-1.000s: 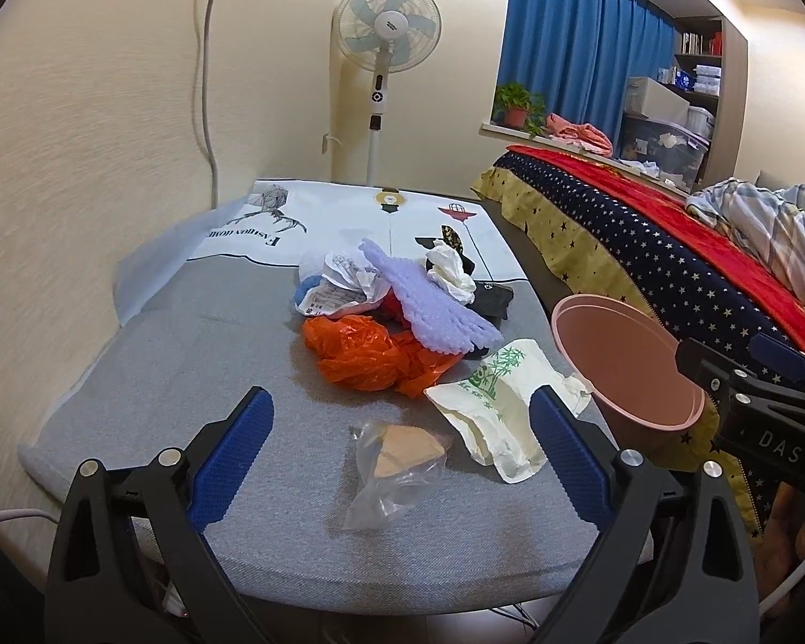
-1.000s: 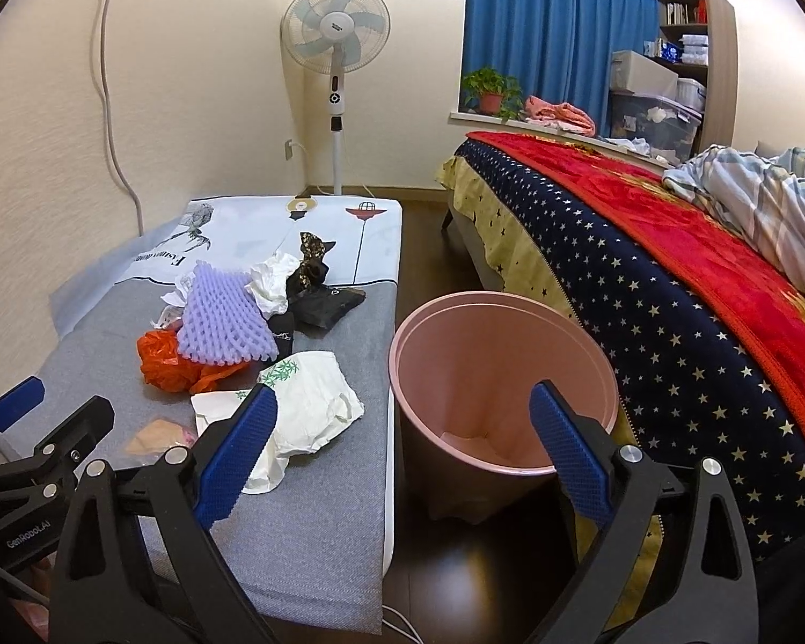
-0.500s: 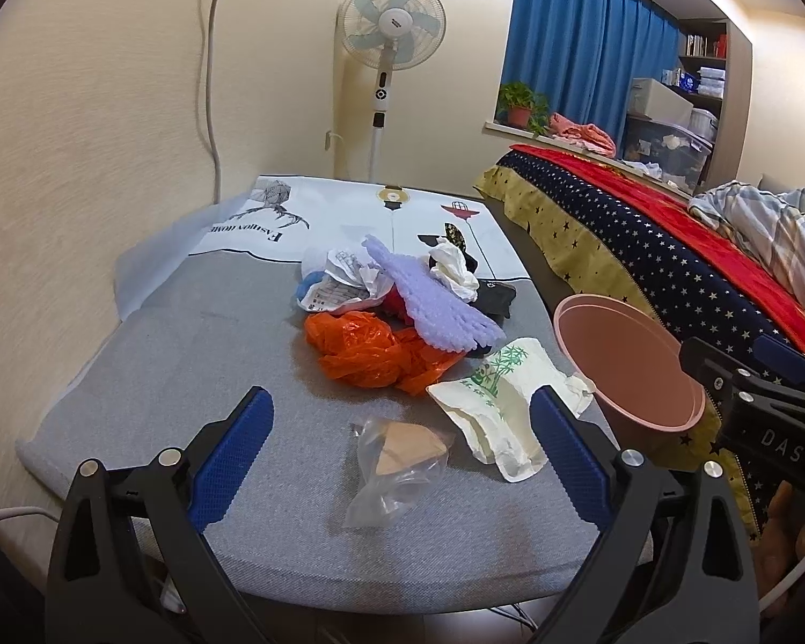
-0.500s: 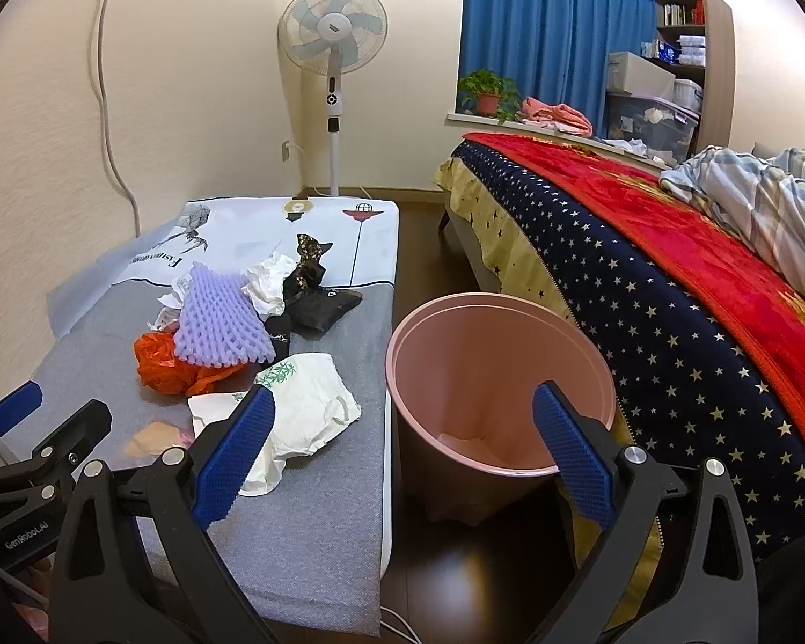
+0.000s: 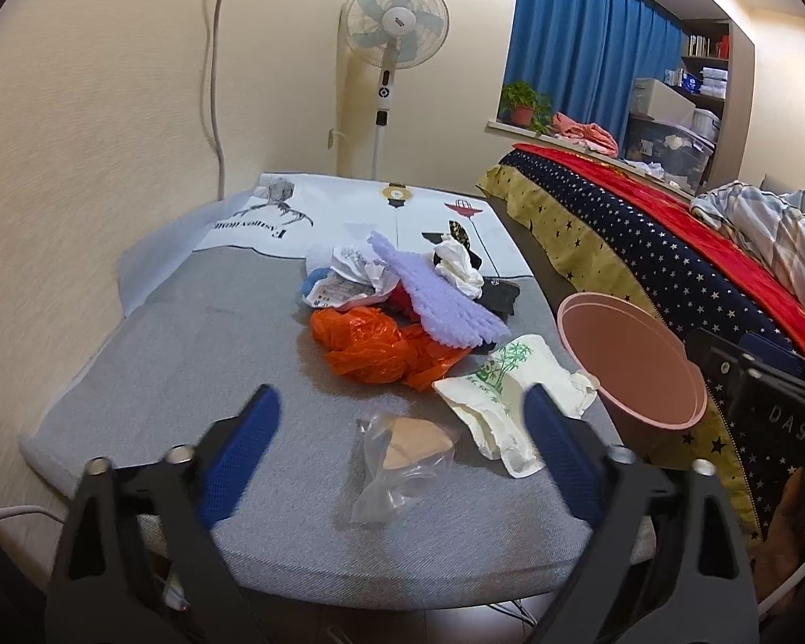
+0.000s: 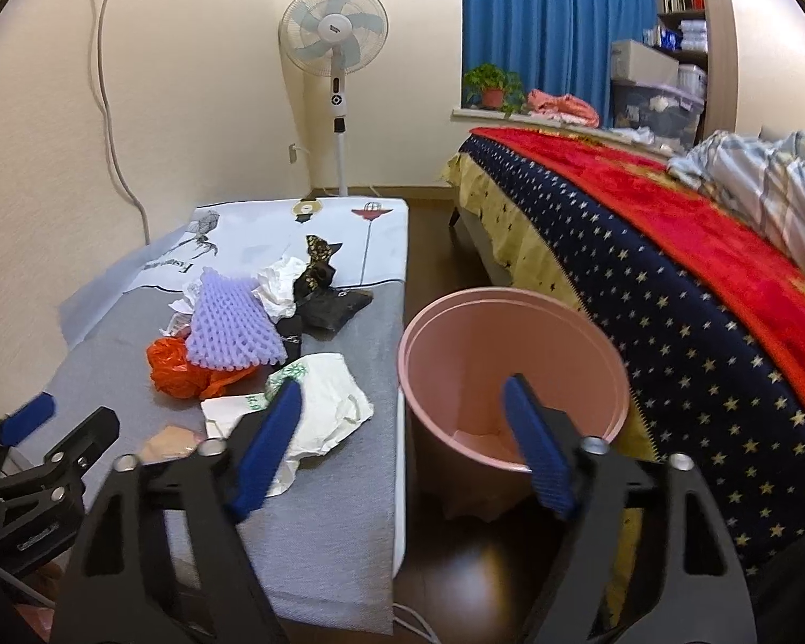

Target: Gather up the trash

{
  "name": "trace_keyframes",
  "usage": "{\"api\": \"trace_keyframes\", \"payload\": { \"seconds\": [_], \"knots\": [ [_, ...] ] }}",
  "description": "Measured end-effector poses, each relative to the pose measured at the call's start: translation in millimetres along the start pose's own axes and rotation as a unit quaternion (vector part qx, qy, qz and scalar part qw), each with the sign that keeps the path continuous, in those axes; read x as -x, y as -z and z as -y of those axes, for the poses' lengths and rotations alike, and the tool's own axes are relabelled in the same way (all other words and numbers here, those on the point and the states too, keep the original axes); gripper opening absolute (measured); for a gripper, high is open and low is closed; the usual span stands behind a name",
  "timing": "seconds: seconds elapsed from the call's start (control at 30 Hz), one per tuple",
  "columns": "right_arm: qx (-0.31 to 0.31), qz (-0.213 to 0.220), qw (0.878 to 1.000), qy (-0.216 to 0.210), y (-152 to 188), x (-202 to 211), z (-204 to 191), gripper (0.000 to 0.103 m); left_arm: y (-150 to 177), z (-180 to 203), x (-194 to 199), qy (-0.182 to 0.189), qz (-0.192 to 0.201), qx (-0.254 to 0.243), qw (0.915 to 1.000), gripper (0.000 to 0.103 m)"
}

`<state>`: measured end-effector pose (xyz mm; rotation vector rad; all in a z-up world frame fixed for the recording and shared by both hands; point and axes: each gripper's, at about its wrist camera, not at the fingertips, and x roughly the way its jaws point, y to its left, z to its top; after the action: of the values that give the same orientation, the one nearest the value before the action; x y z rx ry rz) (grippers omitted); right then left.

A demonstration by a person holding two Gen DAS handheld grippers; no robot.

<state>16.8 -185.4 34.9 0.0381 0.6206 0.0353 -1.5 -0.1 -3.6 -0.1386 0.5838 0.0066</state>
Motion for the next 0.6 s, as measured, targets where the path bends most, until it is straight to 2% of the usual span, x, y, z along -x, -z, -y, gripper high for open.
{"api": "trace_keyframes", "payload": {
  "seconds": [0.1, 0.2, 0.6],
  "knots": [
    [-0.013, -0.015, 1.000, -0.022, 1.5, -6.7, 1.2, 0.054, 2.5, -2.2, -7.0, 0.000, -0.013, -0.001, 0.9999, 0.071],
    [-0.025, -0.030, 0.999, -0.038, 4.5, -16.6, 1.0, 0.053, 6.2, -5.7, -15.5, -0.003, -0.029, 0.003, 0.9996, 0.066],
    [-0.059, -0.099, 0.990, -0.082, 19.2, -67.1, -7.8, 0.053, 20.0, -9.3, -51.2, -0.004, -0.078, 0.015, 0.9968, 0.065]
  ]
}}
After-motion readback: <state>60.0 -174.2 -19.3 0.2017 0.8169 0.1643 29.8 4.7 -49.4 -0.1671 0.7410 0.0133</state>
